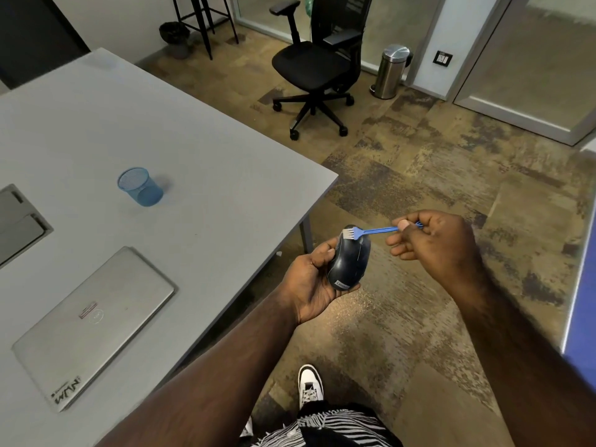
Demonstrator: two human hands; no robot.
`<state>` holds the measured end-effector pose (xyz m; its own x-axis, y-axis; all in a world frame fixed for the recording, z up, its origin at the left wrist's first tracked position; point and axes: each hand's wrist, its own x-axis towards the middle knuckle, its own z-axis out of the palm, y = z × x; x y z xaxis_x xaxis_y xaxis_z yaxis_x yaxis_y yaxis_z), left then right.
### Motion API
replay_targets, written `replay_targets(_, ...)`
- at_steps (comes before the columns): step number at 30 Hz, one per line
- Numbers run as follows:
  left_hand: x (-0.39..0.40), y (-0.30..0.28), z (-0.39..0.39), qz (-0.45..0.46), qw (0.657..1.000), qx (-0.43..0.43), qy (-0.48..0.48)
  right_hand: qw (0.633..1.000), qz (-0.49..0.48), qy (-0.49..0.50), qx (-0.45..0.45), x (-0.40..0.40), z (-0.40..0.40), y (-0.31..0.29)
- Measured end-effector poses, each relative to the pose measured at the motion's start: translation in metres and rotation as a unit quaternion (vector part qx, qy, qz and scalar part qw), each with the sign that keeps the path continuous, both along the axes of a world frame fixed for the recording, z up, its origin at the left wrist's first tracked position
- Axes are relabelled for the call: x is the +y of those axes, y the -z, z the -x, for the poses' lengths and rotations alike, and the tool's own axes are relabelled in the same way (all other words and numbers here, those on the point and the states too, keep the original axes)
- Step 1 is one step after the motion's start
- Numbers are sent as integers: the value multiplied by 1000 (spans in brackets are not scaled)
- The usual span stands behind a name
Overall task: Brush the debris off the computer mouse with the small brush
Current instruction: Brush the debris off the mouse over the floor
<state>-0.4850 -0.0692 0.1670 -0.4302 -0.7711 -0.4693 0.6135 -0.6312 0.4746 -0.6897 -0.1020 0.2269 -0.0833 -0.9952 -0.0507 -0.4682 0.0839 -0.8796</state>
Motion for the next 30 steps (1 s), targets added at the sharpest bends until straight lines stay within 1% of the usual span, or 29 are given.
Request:
replay_targets(3,1,3,-1,-2,1000,2,-2,995,-21,78,56,-8,5,3)
replay_targets(4,2,5,-1,-2,1000,5,-6,995,-18,90,48,-10,9,2)
replay_targets(5,2,6,-2,-2,1000,9,-9,996,-15,90,21,-10,12,0)
replay_targets(7,0,8,-3,-4,1000,21,-13,997,-29,53,-49,-8,12,-4)
replay_targets(8,0,9,-4,-8,999,28,-14,997,-41,27,-58,-6,11,-5)
replay_targets(10,-2,11,-5,-12,999,39,-17,998,-51,18,-14,-3,11,-1)
replay_targets(12,-2,12,-6,-13,998,51,-17,997,-36,64,36,-4,15,0)
replay_targets(13,-1,12,-7,-15,998,58,-18,996,-25,78,34,-4,18,-2)
replay_targets(14,-1,12,-7,-16,998,62,-21,997,-14,78,10,-3,19,-5)
replay_targets(16,-2,11,-8,-15,998,61,-23,998,-3,42,-44,1,18,-10)
replay_targets(20,-3,8,-6,-13,998,55,-34,998,21,-62,-9,12,9,-9)
replay_targets(23,-4,5,-5,-17,997,54,-48,994,35,-108,8,14,11,-9)
replay_targets(25,-4,3,-5,-20,997,58,-51,994,54,-93,15,12,11,-7)
replay_targets(28,-4,1,-7,-10,998,55,-38,996,83,-27,26,6,11,-1)
replay_targets(30,-5,1,-7,-15,998,56,-38,994,97,-44,16,5,13,0)
